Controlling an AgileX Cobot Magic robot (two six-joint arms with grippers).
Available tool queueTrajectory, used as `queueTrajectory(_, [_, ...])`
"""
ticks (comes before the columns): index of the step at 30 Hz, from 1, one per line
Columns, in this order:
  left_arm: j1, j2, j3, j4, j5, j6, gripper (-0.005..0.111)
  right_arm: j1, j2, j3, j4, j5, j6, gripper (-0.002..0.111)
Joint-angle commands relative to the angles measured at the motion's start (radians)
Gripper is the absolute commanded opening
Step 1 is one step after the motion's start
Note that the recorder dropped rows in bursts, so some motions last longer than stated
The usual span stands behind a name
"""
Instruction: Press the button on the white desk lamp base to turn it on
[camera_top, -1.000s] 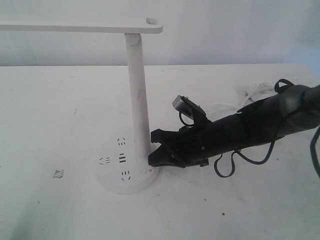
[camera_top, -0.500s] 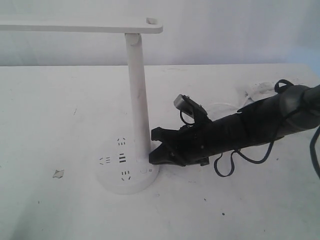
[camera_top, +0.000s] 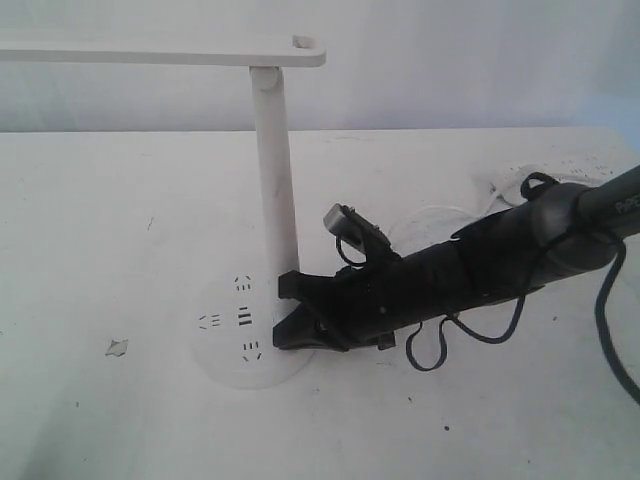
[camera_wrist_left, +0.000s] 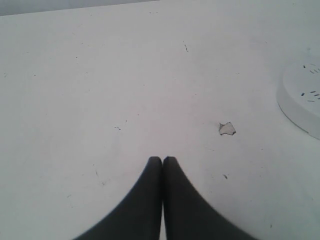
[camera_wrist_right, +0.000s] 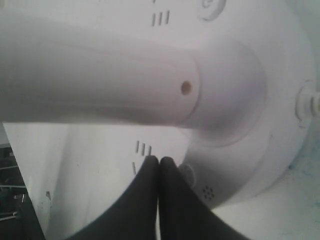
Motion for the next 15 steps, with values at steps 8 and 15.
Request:
queueTrajectory(8, [0.002,0.001,0.002,-0.004,-0.002,0.000,0.000,0.006,-0.003,-0.001,0.010,-0.033,-0.038,0.000])
queueTrajectory(15, [0.002,0.001,0.002,-0.004,-0.002,0.000,0.000,0.006,-0.007,-0.003,0.010,-0.035,-0.057,0.000])
